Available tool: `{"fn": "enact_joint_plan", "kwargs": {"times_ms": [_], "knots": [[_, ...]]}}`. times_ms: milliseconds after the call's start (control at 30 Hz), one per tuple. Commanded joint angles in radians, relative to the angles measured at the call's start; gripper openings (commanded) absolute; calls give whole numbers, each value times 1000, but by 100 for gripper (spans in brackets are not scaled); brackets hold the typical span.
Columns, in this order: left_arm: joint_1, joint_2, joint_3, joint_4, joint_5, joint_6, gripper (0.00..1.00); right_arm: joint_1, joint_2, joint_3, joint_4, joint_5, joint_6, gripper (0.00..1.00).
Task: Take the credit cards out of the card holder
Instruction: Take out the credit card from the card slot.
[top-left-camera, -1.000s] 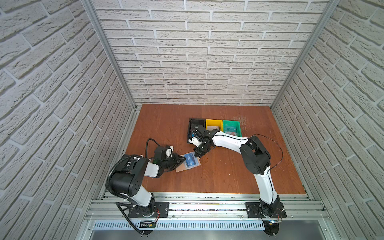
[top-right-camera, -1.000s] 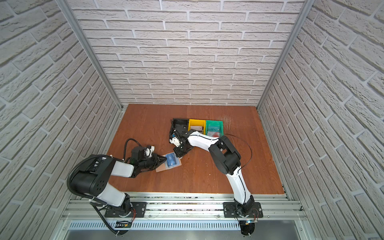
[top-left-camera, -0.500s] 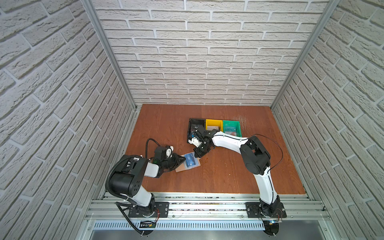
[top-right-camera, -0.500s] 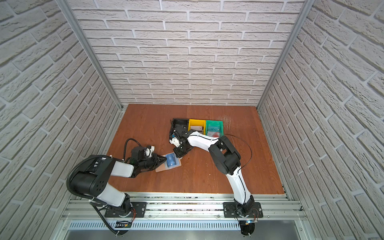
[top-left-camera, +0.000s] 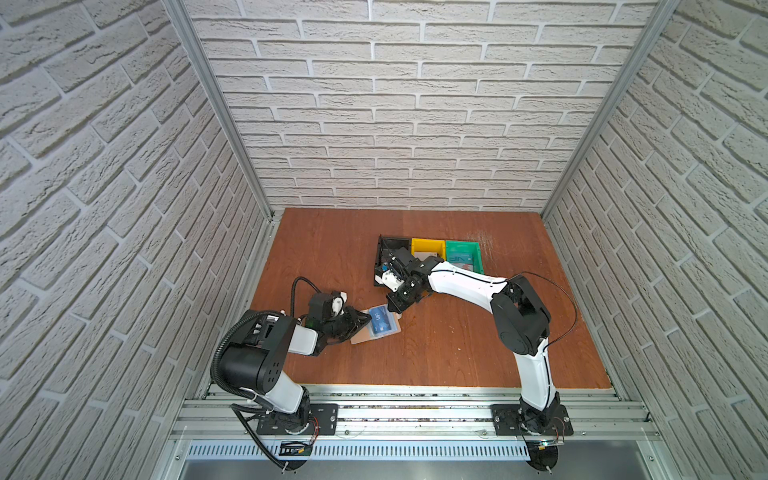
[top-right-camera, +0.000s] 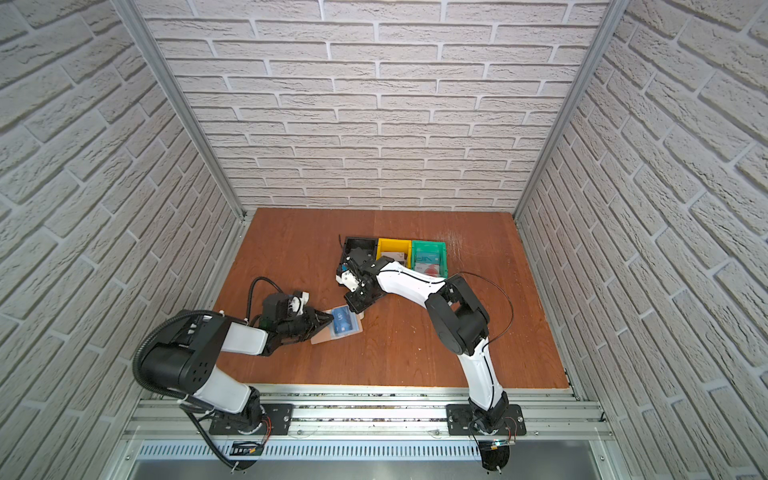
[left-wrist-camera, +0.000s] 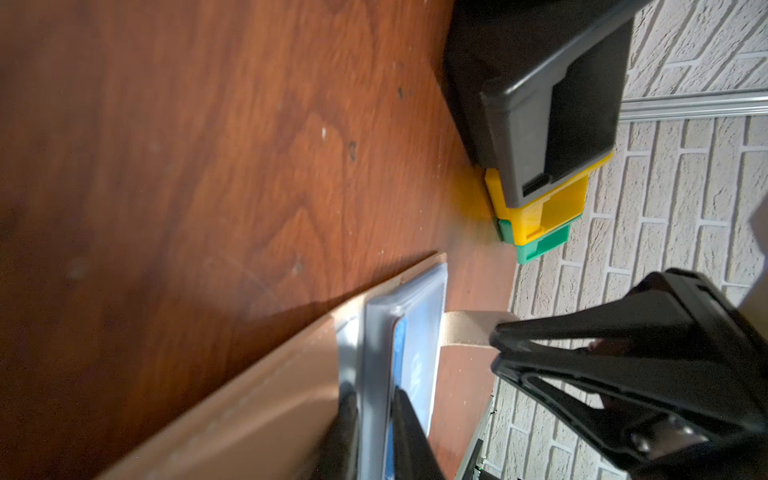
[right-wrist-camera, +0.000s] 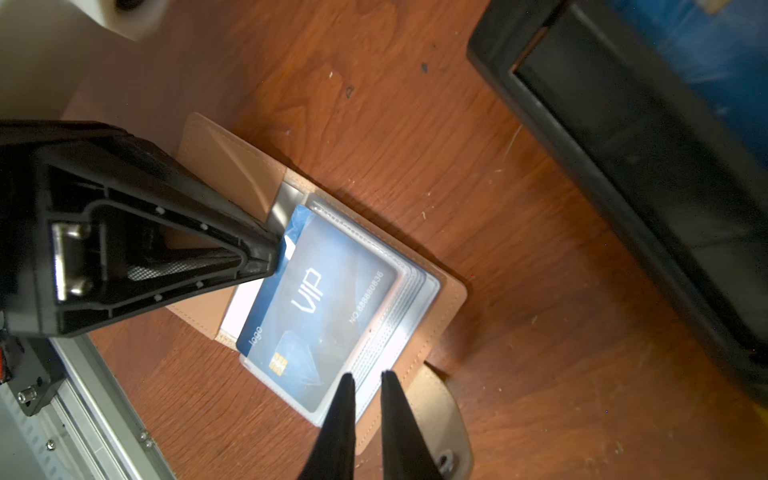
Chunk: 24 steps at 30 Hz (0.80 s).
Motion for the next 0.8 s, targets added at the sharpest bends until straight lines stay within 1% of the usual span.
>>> {"fn": "enact_joint_plan", "kwargs": {"times_ms": [0, 433, 767], "knots": [[-5, -3, -23, 6, -13, 10, 18, 6, 7, -10, 3, -12, 0, 16], [-5, -3, -18, -2, -15, 10, 19, 16, 78, -3, 6, -23, 1, 15], [-5, -11, -21, 10, -6, 8, 21, 31, 91, 16, 1, -33, -1, 15]]}}
